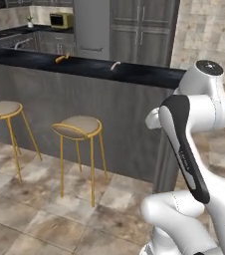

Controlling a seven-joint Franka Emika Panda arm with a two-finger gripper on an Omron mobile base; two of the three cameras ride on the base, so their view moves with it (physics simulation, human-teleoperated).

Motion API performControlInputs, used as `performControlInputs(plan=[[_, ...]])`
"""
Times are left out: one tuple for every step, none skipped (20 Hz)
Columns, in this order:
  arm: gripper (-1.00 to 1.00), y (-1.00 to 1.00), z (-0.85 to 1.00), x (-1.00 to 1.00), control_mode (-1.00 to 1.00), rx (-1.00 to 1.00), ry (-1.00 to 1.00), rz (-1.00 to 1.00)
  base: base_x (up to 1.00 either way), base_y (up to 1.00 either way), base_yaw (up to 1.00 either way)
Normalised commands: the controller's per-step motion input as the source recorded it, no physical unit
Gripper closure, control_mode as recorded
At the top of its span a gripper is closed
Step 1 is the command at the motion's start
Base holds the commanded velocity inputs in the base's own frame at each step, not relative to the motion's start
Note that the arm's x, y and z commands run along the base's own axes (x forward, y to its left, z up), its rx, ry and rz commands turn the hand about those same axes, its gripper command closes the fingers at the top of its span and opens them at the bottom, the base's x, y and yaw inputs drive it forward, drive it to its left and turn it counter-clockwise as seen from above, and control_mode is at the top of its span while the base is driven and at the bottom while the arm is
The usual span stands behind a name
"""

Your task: Pick up the metallic utensils from the counter and place them in the open drawer. Make sure not to pick up any wooden utensils.

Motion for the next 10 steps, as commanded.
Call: performControlInputs(plan=[[-1.0, 0.0, 0.0, 0.0, 1.0, 0.0, 0.0, 0.0, 0.37, 1.0, -0.36], [-1.0, 0.0, 0.0, 0.0, 1.0, 0.0, 0.0, 0.0, 0.34, 1.0, -0.36], [-1.0, 0.0, 0.0, 0.0, 1.0, 0.0, 0.0, 0.0, 0.31, 1.0, -0.37], [-1.0, 0.0, 0.0, 0.0, 1.0, 0.0, 0.0, 0.0, 0.33, 1.0, -0.37], [-1.0, 0.0, 0.0, 0.0, 1.0, 0.0, 0.0, 0.0, 0.35, 1.0, -0.37], [-1.0, 0.0, 0.0, 0.0, 1.0, 0.0, 0.0, 0.0, 0.41, 1.0, -0.37], [-1.0, 0.0, 0.0, 0.0, 1.0, 0.0, 0.0, 0.0, 0.44, 1.0, -0.36], [-1.0, 0.0, 0.0, 0.0, 1.0, 0.0, 0.0, 0.0, 0.46, 1.0, -0.35], [-1.0, 0.0, 0.0, 0.0, 1.0, 0.0, 0.0, 0.0, 0.48, 1.0, -0.34], [-1.0, 0.0, 0.0, 0.0, 1.0, 0.0, 0.0, 0.0, 0.47, 1.0, -0.33]])
